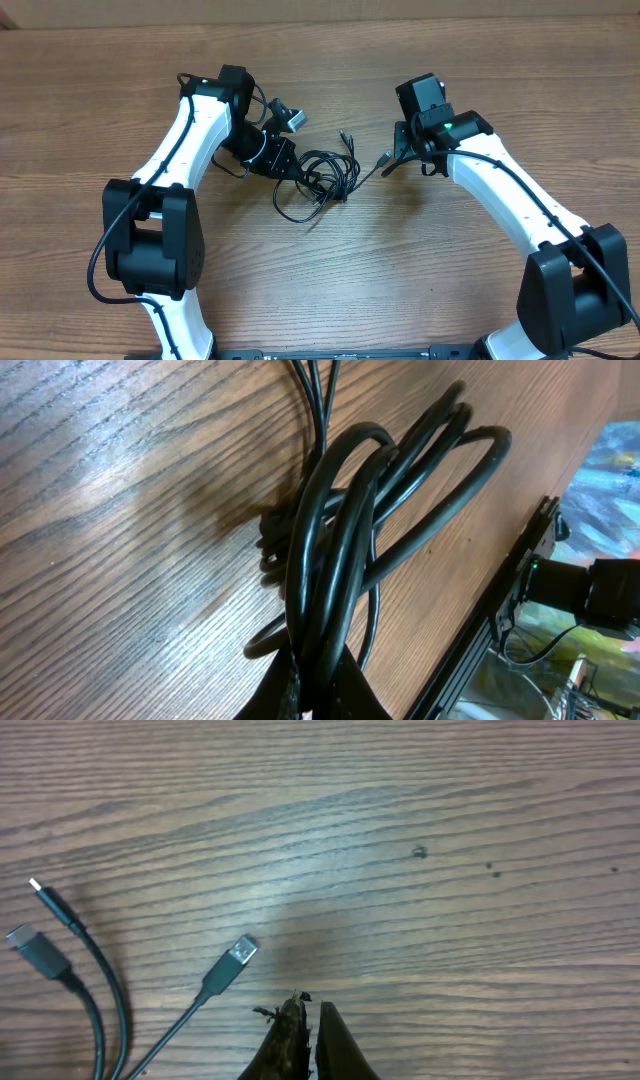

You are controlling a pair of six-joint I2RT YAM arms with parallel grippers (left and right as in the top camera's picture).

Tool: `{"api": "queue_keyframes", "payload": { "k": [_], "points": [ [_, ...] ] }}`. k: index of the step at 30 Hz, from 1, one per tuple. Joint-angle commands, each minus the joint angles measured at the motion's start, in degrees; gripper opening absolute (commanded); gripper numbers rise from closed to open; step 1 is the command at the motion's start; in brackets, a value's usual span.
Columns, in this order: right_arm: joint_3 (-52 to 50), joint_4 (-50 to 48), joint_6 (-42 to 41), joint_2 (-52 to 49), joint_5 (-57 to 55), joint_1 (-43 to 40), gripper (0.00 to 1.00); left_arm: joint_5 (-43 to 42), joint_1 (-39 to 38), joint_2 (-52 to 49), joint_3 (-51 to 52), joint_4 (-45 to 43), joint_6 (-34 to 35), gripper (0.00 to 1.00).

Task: Untangle cables

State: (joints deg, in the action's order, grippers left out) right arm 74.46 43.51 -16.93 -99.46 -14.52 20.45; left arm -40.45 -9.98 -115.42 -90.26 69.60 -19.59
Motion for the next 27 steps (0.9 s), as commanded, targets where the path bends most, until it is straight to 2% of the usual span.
{"api": "queue_keyframes", "payload": {
  "k": [1, 3, 4, 6, 7, 8, 10, 12, 16, 21, 23, 24, 27],
  "points": [
    [-0.4, -0.4, -1.0, 1.4, -0.9, 0.3, 0.04, 0.3, 0.2, -0.2, 0.0, 0.2, 0.2, 0.04],
    [-0.5, -0.7, 0.9, 1.4, 3.0, 0.3, 0.04, 0.3, 0.2, -0.2, 0.0, 0.2, 0.2, 0.04],
    [-0.5, -1.1, 6.3, 1.4, 11.1, 0.3, 0.08, 0.3, 0.2, -0.2, 0.0, 0.1, 0.2, 0.04],
    [-0.5, -1.3, 12.4, 1.4, 20.5, 0.3, 0.25, 0.3, 0.2, -0.2, 0.0, 0.0, 0.2, 0.04],
    [-0.5, -1.2, 16.1, 1.4, 26.4, 0.3, 0.42, 0.1, 0.2, -0.2, 0.0, -0.2, 0.1, 0.04],
    [-0.5, -1.0, 20.3, 1.4, 33.7, 0.3, 0.63, -0.1, 0.2, -0.2, 0.0, -0.7, 0.1, 0.04],
    [-0.5, -1.0, 24.0, 1.4, 39.3, 0.3, 0.79, 0.0, 0.2, -0.2, 0.0, -0.7, 0.1, 0.04],
    [-0.6, -0.8, 26.6, 1.4, 42.2, 0.3, 0.85, 0.0, 0.2, -0.2, 0.0, -0.8, 0.1, 0.04],
    [-1.0, -0.5, 29.5, 1.4, 44.7, 0.5, 0.87, -0.6, 0.2, -0.2, 0.0, -0.9, 0.1, 0.04],
    [-1.7, -1.1, 32.2, 1.3, 44.6, 0.5, 0.83, -4.6, 0.2, -0.2, 0.0, -1.6, -0.1, 0.04],
    [-1.7, -1.9, 32.2, 1.3, 43.2, 0.5, 0.77, -4.8, 0.2, -0.2, 0.0, -1.5, -0.1, 0.04],
    [-1.7, -2.5, 32.0, 1.3, 41.4, 0.5, 0.70, -4.8, 0.2, -0.2, 0.0, -1.5, -0.1, 0.05],
    [-1.7, -3.9, 31.7, 1.0, 39.1, 0.5, 0.68, -4.9, 0.2, -0.2, 0.0, -1.5, -0.1, 0.04]
  ]
}}
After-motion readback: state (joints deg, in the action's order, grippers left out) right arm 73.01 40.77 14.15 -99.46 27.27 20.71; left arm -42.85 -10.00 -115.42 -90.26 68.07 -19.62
